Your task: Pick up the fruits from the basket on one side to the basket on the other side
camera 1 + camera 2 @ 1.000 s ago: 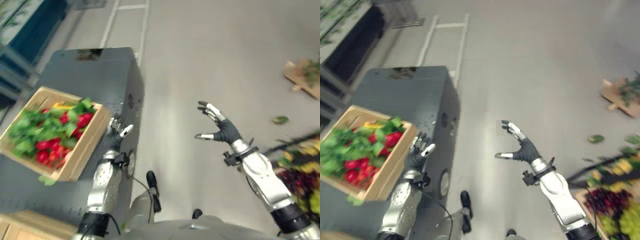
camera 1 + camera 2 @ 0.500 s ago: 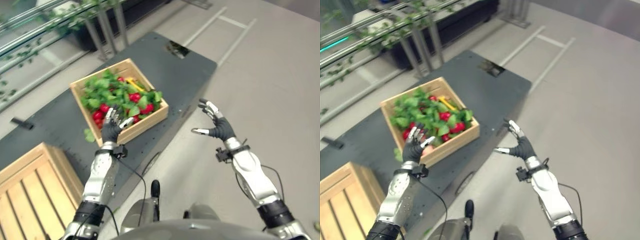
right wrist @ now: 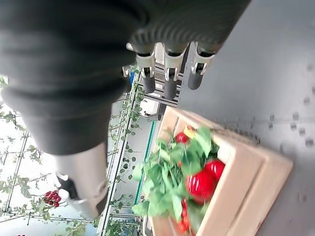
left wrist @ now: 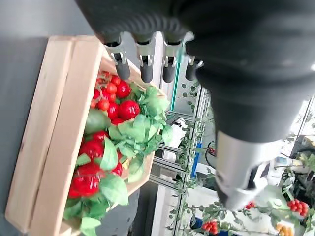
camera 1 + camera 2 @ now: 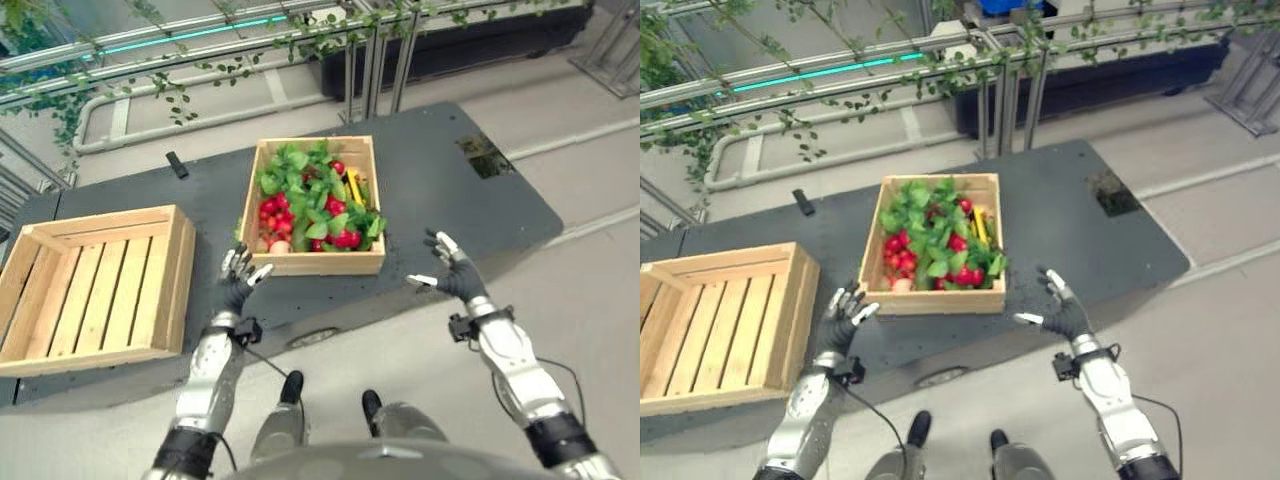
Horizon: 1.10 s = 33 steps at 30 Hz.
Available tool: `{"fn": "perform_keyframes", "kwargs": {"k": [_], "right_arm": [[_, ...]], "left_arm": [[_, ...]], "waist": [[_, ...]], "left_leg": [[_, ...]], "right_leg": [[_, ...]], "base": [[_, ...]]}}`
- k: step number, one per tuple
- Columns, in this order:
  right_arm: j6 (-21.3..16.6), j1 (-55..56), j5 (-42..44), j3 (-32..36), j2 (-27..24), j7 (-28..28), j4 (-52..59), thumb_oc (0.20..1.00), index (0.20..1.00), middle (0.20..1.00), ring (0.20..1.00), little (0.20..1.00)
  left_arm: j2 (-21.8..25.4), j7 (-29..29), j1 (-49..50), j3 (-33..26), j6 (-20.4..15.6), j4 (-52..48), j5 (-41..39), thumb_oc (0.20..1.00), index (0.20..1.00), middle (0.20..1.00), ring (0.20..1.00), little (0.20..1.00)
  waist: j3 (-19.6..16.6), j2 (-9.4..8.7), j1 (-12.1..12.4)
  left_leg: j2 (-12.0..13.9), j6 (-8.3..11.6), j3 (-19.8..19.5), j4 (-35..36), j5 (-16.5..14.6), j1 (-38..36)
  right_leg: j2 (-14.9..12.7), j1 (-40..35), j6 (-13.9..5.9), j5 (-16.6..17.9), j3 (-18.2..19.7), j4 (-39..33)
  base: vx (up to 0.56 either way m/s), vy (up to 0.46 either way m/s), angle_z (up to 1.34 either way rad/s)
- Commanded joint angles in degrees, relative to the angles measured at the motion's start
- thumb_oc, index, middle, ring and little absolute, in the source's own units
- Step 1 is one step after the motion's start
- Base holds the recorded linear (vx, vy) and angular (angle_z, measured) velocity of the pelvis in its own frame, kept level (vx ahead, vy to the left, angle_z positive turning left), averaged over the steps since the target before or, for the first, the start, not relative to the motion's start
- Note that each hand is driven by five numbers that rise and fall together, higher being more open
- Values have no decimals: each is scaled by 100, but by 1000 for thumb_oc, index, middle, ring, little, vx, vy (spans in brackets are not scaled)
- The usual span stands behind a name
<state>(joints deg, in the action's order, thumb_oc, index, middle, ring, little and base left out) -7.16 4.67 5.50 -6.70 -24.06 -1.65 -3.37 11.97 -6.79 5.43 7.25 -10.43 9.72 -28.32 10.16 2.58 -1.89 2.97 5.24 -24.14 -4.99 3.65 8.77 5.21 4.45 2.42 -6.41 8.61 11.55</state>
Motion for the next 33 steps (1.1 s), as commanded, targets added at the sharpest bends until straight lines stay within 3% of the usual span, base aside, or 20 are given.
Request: {"fn": "perform_keyframes", "kwargs": {"k": [1, 2, 4, 6, 9, 15, 18, 20, 23, 25, 28, 31, 33], "right_arm": [[-301, -88, 183, 207, -198, 27, 574, 1000, 1000, 1000, 1000, 1000], [-302, -53, 134, 279, -243, -4, 620, 1000, 1000, 1000, 1000, 1000], [-338, 6, 146, 377, -228, -47, 660, 1000, 1000, 1000, 1000, 1000], [-321, 16, 86, 376, -202, -107, 601, 1000, 1000, 1000, 1000, 1000], [-343, 153, 85, 428, -193, -19, 600, 1000, 1000, 1000, 1000, 1000], [-385, 253, 154, 547, -71, -50, 594, 1000, 1000, 1000, 1000, 1000], [-357, 328, 264, 644, 47, -74, 469, 1000, 1000, 1000, 1000, 1000], [-360, 335, 293, 659, 69, -119, 454, 1000, 1000, 1000, 1000, 1000], [-380, 348, 320, 704, 237, -236, 367, 1000, 1000, 1000, 1000, 1000], [-354, 352, 259, 709, 279, -278, 291, 1000, 1000, 1000, 1000, 1000], [-275, 242, 184, 559, 343, -275, -74, 1000, 1000, 1000, 1000, 1000], [-206, 80, 249, 280, 452, -202, -631, 1000, 1000, 1000, 1000, 1000], [-200, -54, 250, 65, 484, -186, -1204, 1000, 1000, 1000, 1000, 1000]], "left_arm": [[60, 100, -285, -234, -256, -313, -222, 1000, 1000, 1000, 1000, 1000], [37, 96, -262, -246, -242, -289, -239, 1000, 1000, 1000, 1000, 1000], [52, 119, -208, -246, -212, -194, -181, 1000, 1000, 1000, 1000, 1000], [99, 163, -129, -261, -201, -204, -143, 1000, 1000, 1000, 1000, 1000], [48, 213, 44, -326, -201, -199, -131, 1000, 1000, 1000, 1000, 1000], [5, 233, 48, -405, -204, -277, -289, 1000, 1000, 1000, 1000, 1000], [-46, 263, 65, -441, -195, -184, -374, 1000, 1000, 1000, 1000, 1000], [-22, 275, 54, -423, -184, -167, -376, 1000, 1000, 1000, 1000, 1000], [79, 223, -51, -373, -209, 6, -303, 1000, 1000, 1000, 1000, 1000], [119, 182, -156, -370, -232, 40, -168, 1000, 1000, 1000, 1000, 1000], [229, 117, -251, -363, -255, 164, 31, 1000, 1000, 1000, 1000, 1000], [364, 78, -246, -371, -214, 410, 196, 1000, 1000, 1000, 1000, 1000], [452, 131, -324, -296, -182, 745, 412, 1000, 1000, 1000, 1000, 1000]], "waist": [[-47, 25, 26], [12, 52, 28], [79, 27, -28], [93, -9, -19], [44, -4, -65], [-74, -153, -239], [-139, -144, -288], [-128, -124, -298], [-90, -152, -304], [-85, -213, -283], [-97, -342, -272], [-49, -443, -132], [-91, -454, -49]], "left_leg": [[10, 456, -21, 127, 5, -35], [166, 490, 161, 215, 259, 99], [360, 337, 1262, 432, 406, 374], [370, 369, 1547, 436, 402, 342], [331, 365, 1515, 280, 242, 52], [499, 326, 1899, -255, -491, -479], [442, 303, 1786, -180, -862, -769], [429, 266, 1780, -124, -824, -763], [576, 277, 1927, 501, -649, -845], [442, 235, 1848, 817, -543, -844], [133, 45, 1836, 881, -570, -772], [-42, -116, 1973, 675, -576, -618], [-129, -190, 2007, 625, -511, -552]], "right_leg": [[-598, -512, -609, -155, 191, -997], [-594, -590, -585, -185, 5, -1057], [-610, -690, -575, -229, -327, -1085], [-666, -741, -593, -155, -463, -1242], [-734, -787, -590, -28, -757, -1399], [-1061, -592, -731, 231, -1421, -1526], [-1200, -503, -840, 393, -1652, -1488], [-1244, -439, -873, 444, -1686, -1438], [-1505, -215, -1070, 609, -1838, -1319], [-1822, -139, -1261, 800, -1797, -1290], [-2080, 41, -1408, 975, -1630, -1340], [-1871, 124, -1272, 674, -1503, -823], [-1479, 48, -1167, 331, -1329, -432]], "base": [[-142, -214, 82], [-82, -142, 78], [-140, -213, 90], [-156, -136, 82], [-133, -32, 37], [-190, 71, 71], [-149, 152, 69], [-130, 206, 52], [-147, 315, 81], [-150, 350, 51], [-159, 269, 37], [-154, 213, -1], [-106, 199, -25]]}}
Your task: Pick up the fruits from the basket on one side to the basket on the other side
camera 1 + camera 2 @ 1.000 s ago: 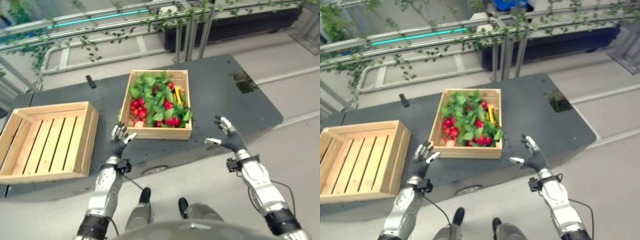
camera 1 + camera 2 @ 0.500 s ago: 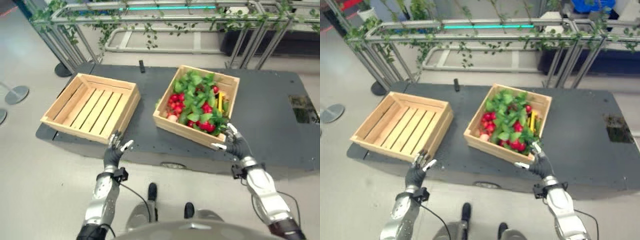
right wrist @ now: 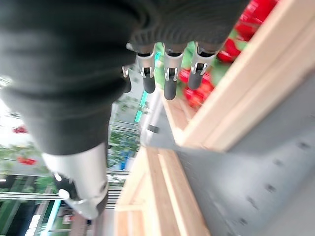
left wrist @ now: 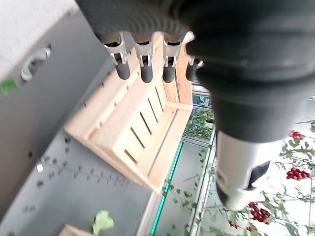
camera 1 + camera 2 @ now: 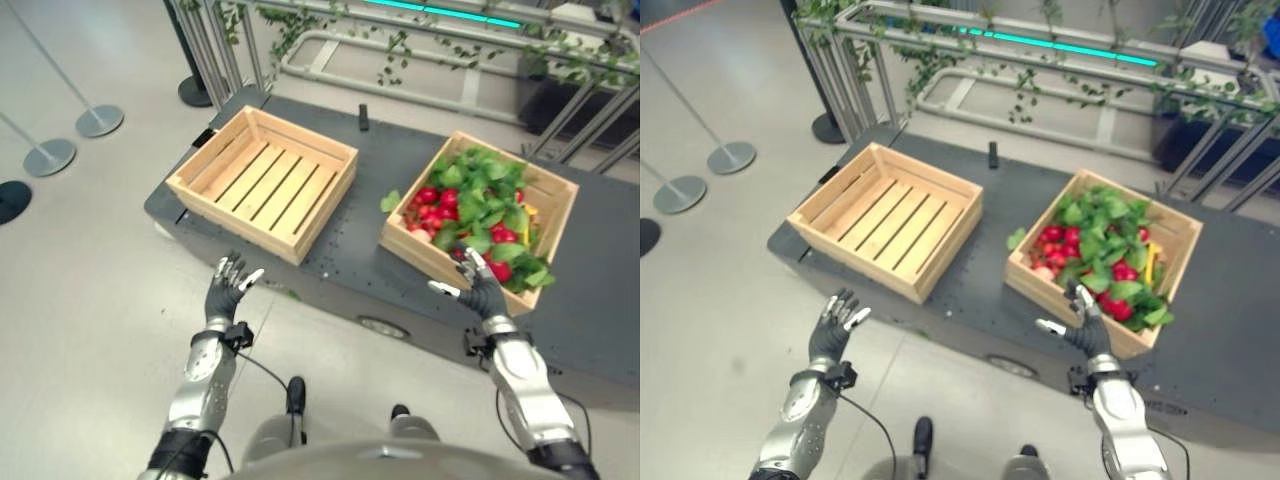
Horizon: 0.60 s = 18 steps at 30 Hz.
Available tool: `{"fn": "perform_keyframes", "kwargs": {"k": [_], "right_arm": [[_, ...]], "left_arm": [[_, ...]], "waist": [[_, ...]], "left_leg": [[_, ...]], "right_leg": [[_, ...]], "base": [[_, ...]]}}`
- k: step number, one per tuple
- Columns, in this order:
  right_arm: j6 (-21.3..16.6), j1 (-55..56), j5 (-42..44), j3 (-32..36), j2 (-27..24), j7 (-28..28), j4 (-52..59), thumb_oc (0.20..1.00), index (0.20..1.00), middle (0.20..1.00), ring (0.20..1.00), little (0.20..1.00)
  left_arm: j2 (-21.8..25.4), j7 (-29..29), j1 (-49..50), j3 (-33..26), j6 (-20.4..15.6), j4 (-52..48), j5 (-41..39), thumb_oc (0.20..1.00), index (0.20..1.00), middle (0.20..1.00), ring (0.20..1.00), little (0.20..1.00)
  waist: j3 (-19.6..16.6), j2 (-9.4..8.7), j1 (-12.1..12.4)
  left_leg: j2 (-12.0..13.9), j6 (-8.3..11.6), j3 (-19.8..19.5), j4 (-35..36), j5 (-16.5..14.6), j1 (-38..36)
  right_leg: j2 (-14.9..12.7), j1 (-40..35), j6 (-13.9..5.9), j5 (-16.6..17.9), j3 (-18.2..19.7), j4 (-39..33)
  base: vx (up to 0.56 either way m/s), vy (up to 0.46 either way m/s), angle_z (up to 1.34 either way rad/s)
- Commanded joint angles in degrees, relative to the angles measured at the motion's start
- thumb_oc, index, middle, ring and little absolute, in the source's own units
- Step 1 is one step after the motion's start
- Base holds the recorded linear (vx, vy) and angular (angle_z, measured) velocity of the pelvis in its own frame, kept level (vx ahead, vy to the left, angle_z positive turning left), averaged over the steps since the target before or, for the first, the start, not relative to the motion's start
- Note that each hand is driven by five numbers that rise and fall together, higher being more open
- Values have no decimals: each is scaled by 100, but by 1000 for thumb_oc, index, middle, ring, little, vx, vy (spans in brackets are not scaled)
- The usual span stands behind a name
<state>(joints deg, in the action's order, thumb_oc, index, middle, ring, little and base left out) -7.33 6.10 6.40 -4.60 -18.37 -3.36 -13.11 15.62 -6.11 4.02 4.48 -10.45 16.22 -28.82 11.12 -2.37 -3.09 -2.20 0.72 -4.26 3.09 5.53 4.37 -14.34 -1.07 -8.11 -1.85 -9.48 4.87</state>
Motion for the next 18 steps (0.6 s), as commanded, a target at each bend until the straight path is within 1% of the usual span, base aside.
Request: {"fn": "perform_keyframes", "kwargs": {"k": [1, 2, 3, 4, 5, 6, 7, 8, 9, 10, 12, 13, 14, 15, 18], "right_arm": [[-159, -217, 215, -207, -32, -17, -529, 1000, 1000, 1000, 1000, 1000], [-169, -332, 214, -387, -2, -1, -1070, 1000, 1000, 1000, 1000, 1000], [-116, -392, 186, -470, 41, -39, -1353, 1000, 1000, 1000, 1000, 1000], [-93, -494, 164, -573, 90, -100, -1735, 1000, 1000, 1000, 1000, 1000], [-94, -495, 164, -573, 90, -100, -1736, 1000, 1000, 1000, 1000, 1000], [37, -658, 151, -732, 197, -131, -2896, 1000, 1000, 1000, 1000, 1000], [29, -671, 153, -736, 198, -133, -2909, 1000, 1000, 1000, 1000, 1000], [100, -738, 193, -766, 274, -104, -3517, 1000, 1000, 1000, 1000, 1000], [198, -779, 183, -787, 421, -73, -4254, 1000, 1000, 1000, 1000, 1000], [190, -823, 282, -758, 494, -61, -4533, 1000, 1000, 1000, 1000, 1000], [366, -899, 188, -707, 650, 0, -5591, 1000, 1000, 1000, 1000, 1000], [434, -911, 75, -693, 692, 10, -5880, 1000, 1000, 1000, 1000, 1000], [434, -912, 75, -693, 692, 10, -5881, 1000, 1000, 1000, 1000, 1000], [606, -849, -124, -594, 716, 64, -6341, 1000, 1000, 1000, 1000, 1000], [749, -711, -377, -498, 764, 84, -6662, 1000, 1000, 1000, 1000, 1000]], "left_arm": [[82, 127, -214, 6, -134, 422, 457, 1000, 1000, 1000, 1000, 1000], [19, 76, -351, 63, -90, 980, 641, 1000, 1000, 1000, 1000, 1000], [2, 40, -386, 104, -26, 1215, 726, 1000, 1000, 1000, 1000, 1000], [-42, 26, -414, 85, -15, 1539, 658, 1000, 1000, 1000, 1000, 1000], [-42, 26, -415, 85, -15, 1539, 658, 1000, 1000, 1000, 1000, 1000], [-258, 38, -550, 133, 163, 2910, 702, 1000, 1000, 1000, 1000, 1000], [-259, 41, -563, 131, 154, 2927, 698, 1000, 1000, 1000, 1000, 1000], [-304, 109, -562, 181, 200, 3419, 763, 1000, 1000, 1000, 1000, 1000], [-382, 182, -614, 189, 361, 4165, 913, 1000, 1000, 1000, 1000, 1000], [-415, 209, -679, 203, 353, 4493, 980, 1000, 1000, 1000, 1000, 1000], [-475, 259, -773, 166, 520, 5370, 1357, 1000, 1000, 1000, 1000, 1000], [-497, 289, -753, 100, 629, 5668, 1427, 1000, 1000, 1000, 1000, 1000], [-497, 290, -753, 100, 629, 5668, 1427, 1000, 1000, 1000, 1000, 1000], [-497, 389, -687, -67, 761, 6068, 1536, 1000, 1000, 1000, 1000, 1000], [-502, 427, -552, -187, 902, 6401, 1804, 1000, 1000, 1000, 1000, 1000]], "waist": [[-233, 39, 76], [-285, 16, 141], [-343, -18, 214], [-345, -44, 275], [-344, -44, 275], [-463, -30, 314], [-458, -29, 316], [-497, -37, 331], [-576, -46, 337], [-588, -56, 335], [-668, -63, 333], [-709, -62, 332], [-707, -62, 332], [-788, -55, 327], [-870, -42, 317]], "left_leg": [[342, 222, -2, -201, -655, -65], [296, 203, 26, -210, -651, -63], [268, 190, 57, -195, -634, -62], [270, 190, 90, -160, -624, -95], [270, 190, 89, -160, -624, -96], [260, 184, 115, -191, -661, -138], [262, 184, 119, -193, -665, -140], [278, 184, 149, -204, -684, -186], [299, 186, 170, -202, -704, -244], [303, 187, 175, -195, -729, -306], [326, 192, 184, -162, -768, -449], [345, 198, 184, -143, -784, -513], [345, 198, 184, -142, -784, -515], [363, 215, 200, -105, -808, -613], [407, 236, 207, -64, -843, -723]], "right_leg": [[693, 560, -49, -250, 620, 312], [844, 483, 20, -377, 653, 281], [864, 371, 65, -396, 535, 157], [800, 291, 88, -328, 341, 38], [800, 290, 88, -328, 340, 37], [740, 134, 56, -270, 272, -215], [742, 130, 56, -267, 276, -220], [739, 71, 56, -252, 244, -275], [742, -12, 62, -247, 225, -357], [744, -95, 65, -255, 211, -403], [760, -229, 79, -260, 174, -489], [763, -291, 82, -269, 163, -519], [763, -293, 82, -269, 162, -520], [755, -382, 88, -284, 166, -569], [763, -468, 99, -319, 163, -602]], "base": [[-55, 163, -5], [-41, 108, -6], [-26, 40, -8], [-22, 3, -8], [17, 15, -12], [33, 18, -8], [67, 15, 6], [86, -12, 8], [119, -12, 7], [127, -10, -3], [116, -15, 2], [78, -17, 2], [103, -7, -2], [84, -5, -4], [84, -15, -5]]}}
